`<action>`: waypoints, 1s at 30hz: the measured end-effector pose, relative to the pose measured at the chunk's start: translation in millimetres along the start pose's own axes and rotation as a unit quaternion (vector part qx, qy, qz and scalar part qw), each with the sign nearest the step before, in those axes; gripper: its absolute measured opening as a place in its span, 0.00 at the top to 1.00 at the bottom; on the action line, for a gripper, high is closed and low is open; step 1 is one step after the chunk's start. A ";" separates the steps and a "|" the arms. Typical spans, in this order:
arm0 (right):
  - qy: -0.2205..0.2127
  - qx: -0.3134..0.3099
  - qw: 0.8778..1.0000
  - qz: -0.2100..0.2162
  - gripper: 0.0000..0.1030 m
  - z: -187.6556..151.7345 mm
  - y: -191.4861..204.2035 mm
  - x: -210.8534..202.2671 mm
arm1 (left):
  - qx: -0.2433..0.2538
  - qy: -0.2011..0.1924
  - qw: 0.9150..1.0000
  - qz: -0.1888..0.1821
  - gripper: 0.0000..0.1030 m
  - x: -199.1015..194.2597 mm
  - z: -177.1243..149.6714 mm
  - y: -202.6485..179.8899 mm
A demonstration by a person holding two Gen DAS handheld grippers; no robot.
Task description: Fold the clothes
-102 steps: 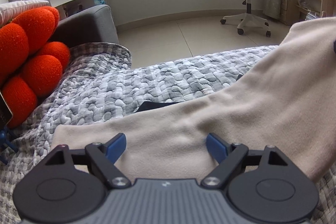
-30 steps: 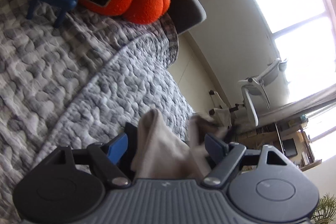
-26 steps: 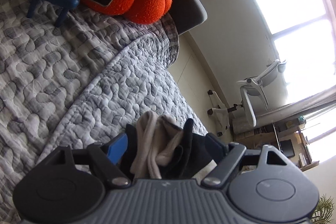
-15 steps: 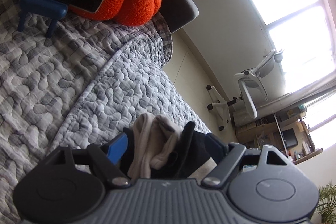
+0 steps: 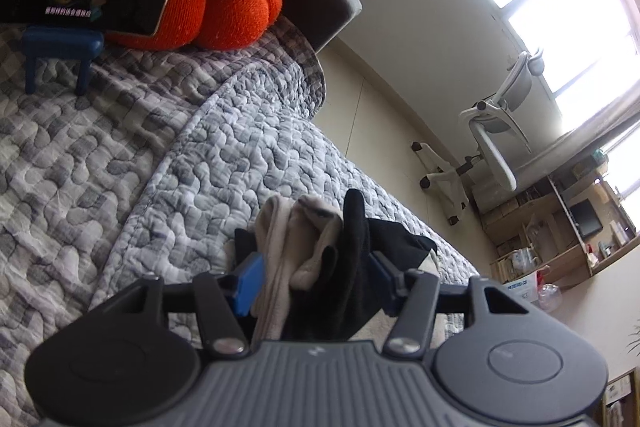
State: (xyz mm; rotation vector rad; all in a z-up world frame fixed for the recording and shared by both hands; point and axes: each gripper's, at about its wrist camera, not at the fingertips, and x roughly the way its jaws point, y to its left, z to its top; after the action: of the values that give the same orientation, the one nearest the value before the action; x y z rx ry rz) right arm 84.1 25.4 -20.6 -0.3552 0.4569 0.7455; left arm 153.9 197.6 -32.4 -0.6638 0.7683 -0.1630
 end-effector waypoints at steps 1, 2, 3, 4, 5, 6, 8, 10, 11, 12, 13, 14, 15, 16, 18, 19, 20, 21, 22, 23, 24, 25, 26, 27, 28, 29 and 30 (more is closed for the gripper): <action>0.003 0.002 1.000 0.002 0.68 -0.3 -1.5 0.3 | 0.004 0.002 1.000 0.003 0.45 0.6 -1.0 -1.1; 0.007 0.005 1.000 0.005 0.68 -0.5 -3.1 0.6 | 0.007 0.003 1.000 0.005 0.46 1.0 -1.9 -2.1; 0.004 0.001 1.000 0.005 0.68 -2.4 -2.7 -0.8 | 0.010 0.004 1.000 0.006 0.46 1.4 -2.7 -3.1; 0.001 -0.002 1.000 0.006 0.68 -4.4 -2.3 -2.4 | 0.012 0.005 1.000 0.007 0.46 1.9 -3.5 -4.1; -0.002 -0.006 1.000 0.006 0.68 -6.4 -1.9 -4.0 | 0.015 0.005 1.000 0.008 0.46 2.4 -4.0 -5.1; -0.002 -0.004 1.000 0.005 0.68 -5.9 -3.6 -2.9 | 0.018 0.005 1.000 0.010 0.46 2.6 -4.4 -6.3; -0.002 0.002 1.000 0.001 0.68 -5.5 -6.7 -1.5 | 0.025 0.004 1.000 0.014 0.46 2.9 -5.2 -8.7; -0.002 0.008 1.000 -0.005 0.68 -6.3 -9.1 -1.4 | 0.027 0.004 1.000 0.014 0.46 2.4 -5.9 -9.9; -0.003 0.013 1.000 -0.006 0.68 -7.3 -10.8 -3.5 | 0.028 0.004 1.000 0.014 0.46 2.0 -6.2 -10.2; -0.004 0.018 1.000 -0.007 0.68 -8.2 -12.6 -5.7 | 0.028 0.004 0.999 0.014 0.46 1.7 -6.4 -10.5; -0.005 0.023 1.000 -0.007 0.68 -9.2 -14.5 -7.9 | 0.029 0.003 0.999 0.014 0.46 1.4 -6.6 -10.8; -0.006 0.029 1.000 -0.008 0.68 -9.1 -16.4 -8.3 | 0.030 0.003 0.999 0.014 0.46 1.1 -6.8 -11.1; -0.006 0.034 0.999 -0.008 0.68 -9.0 -18.4 -8.7 | 0.030 0.003 0.999 0.014 0.46 0.8 -7.0 -11.5; -0.006 0.039 0.999 -0.008 0.68 -8.8 -20.3 -9.0 | 0.032 0.002 0.999 0.015 0.47 0.8 -7.5 -12.2; 0.001 0.043 0.999 -0.010 0.68 -9.7 -22.5 -5.8 | 0.037 0.003 0.999 0.016 0.50 1.5 -8.7 -13.9; 0.007 0.044 0.999 -0.010 0.68 -10.6 -23.3 -3.4 | 0.041 0.003 0.999 0.019 0.50 2.3 -9.4 -14.8; 0.016 0.048 0.999 -0.011 0.68 -12.0 -24.4 -0.7 | 0.044 0.003 0.999 0.022 0.52 2.6 -9.8 -15.5; 0.024 0.051 0.998 -0.012 0.68 -13.4 -25.6 2.0 | 0.047 0.003 0.999 0.024 0.53 2.6 -10.1 -16.1; 0.031 0.055 0.998 -0.012 0.68 -14.7 -26.9 4.8 | 0.050 0.003 0.998 0.027 0.54 2.6 -10.4 -16.7; 0.036 0.057 0.998 -0.012 0.68 -16.4 -28.1 6.9 | 0.051 0.003 0.998 0.028 0.56 2.4 -10.4 -16.4; 0.040 0.060 0.997 -0.011 0.70 -18.0 -29.3 9.0 | 0.051 0.003 0.998 0.028 0.58 2.1 -10.3 -15.8; 0.044 0.060 0.997 -0.011 0.70 -19.5 -29.9 10.7 | 0.051 0.003 0.998 0.028 0.58 1.8 -10.1 -15.1; 0.047 0.061 0.997 -0.011 0.70 -20.9 -30.5 12.4 | 0.048 0.004 0.998 0.028 0.58 1.5 -9.8 -14.3; 0.051 0.061 0.997 -0.011 0.70 -22.4 -31.1 14.1 | 0.046 0.004 0.999 0.027 0.59 1.2 -9.3 -13.4; 0.055 0.061 0.997 -0.010 0.70 -23.8 -31.7 15.8 | 0.044 0.004 0.999 0.026 0.59 0.7 -9.1 -13.2; 0.055 0.063 0.996 -0.010 0.70 -24.0 -32.1 15.8 | 0.043 0.003 0.999 0.024 0.59 0.1 -8.9 -13.2; 0.055 0.062 0.996 -0.010 0.70 -23.7 -32.1 15.2 | 0.044 0.003 0.999 0.023 0.60 -0.7 -8.9 -13.6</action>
State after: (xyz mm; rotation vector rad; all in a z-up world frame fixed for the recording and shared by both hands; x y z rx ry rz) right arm 110.5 1.0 -43.7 -0.2843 0.6009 0.6773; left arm 148.5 182.8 -28.4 -0.5629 0.7767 -0.1566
